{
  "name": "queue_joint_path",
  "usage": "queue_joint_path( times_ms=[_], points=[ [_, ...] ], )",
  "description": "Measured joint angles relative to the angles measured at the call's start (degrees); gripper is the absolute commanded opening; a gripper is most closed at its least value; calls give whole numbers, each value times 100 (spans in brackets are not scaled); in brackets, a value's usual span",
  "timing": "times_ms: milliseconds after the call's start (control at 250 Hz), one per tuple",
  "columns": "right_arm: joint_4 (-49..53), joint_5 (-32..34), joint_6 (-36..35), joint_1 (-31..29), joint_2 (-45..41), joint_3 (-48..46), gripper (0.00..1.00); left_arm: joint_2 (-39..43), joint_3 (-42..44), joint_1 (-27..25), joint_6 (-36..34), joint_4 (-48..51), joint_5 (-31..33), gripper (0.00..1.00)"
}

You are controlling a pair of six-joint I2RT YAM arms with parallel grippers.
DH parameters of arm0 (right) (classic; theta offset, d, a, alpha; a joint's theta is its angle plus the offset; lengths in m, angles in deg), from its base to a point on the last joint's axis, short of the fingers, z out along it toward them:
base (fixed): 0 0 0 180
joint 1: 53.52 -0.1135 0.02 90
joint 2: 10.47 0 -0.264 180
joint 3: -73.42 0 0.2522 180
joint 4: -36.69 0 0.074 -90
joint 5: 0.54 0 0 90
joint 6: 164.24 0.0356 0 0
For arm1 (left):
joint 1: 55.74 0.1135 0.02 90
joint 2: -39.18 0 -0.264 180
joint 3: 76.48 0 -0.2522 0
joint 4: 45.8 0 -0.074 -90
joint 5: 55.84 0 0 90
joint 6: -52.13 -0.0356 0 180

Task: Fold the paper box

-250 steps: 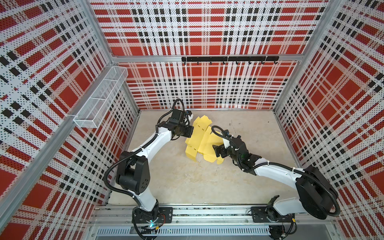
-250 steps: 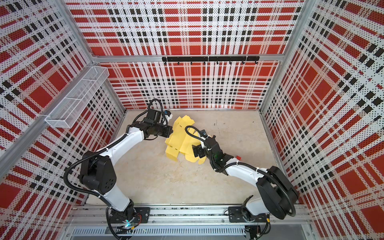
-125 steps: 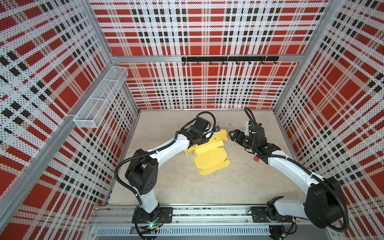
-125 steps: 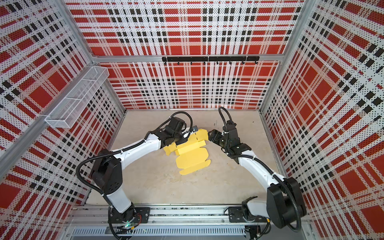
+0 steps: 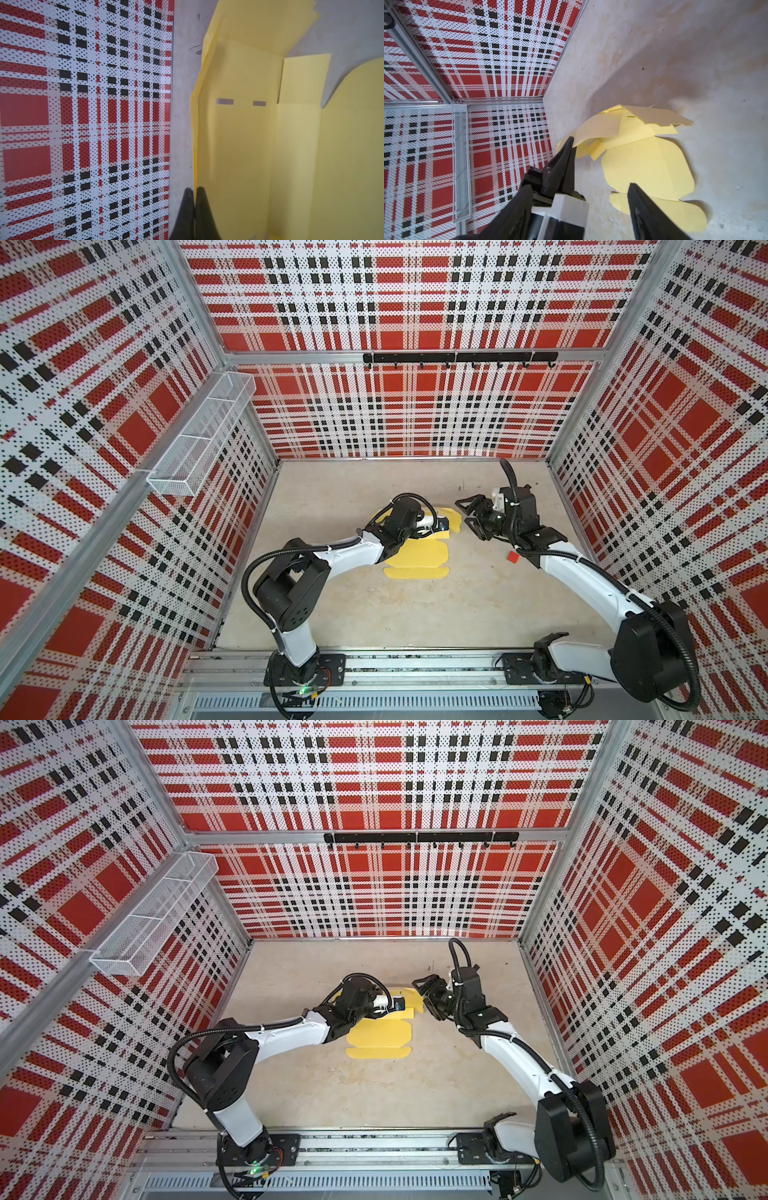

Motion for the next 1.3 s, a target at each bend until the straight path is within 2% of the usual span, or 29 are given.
queue_joint_path(
  times_ms=[192,452,588,1044,1301],
  points=[
    [-466,-170,531,-4,249,-125,72,-7,118,-35,-105,-608,55,0],
    [-761,-306,817,-81,940,-55,68,-76,345,-129,-81,-933,129,0],
    [-953,-343,940,-120,1228,-4,60,-175,444,-212,-83,-1054,144,0],
    [-1631,-358,1300,-184,1917,140,50,-597,568,-275,-229,-1950,382,0],
    [-1829,-251,1499,-208,2240,245,41,-734,612,-280,-321,-2205,426,0]
  ],
)
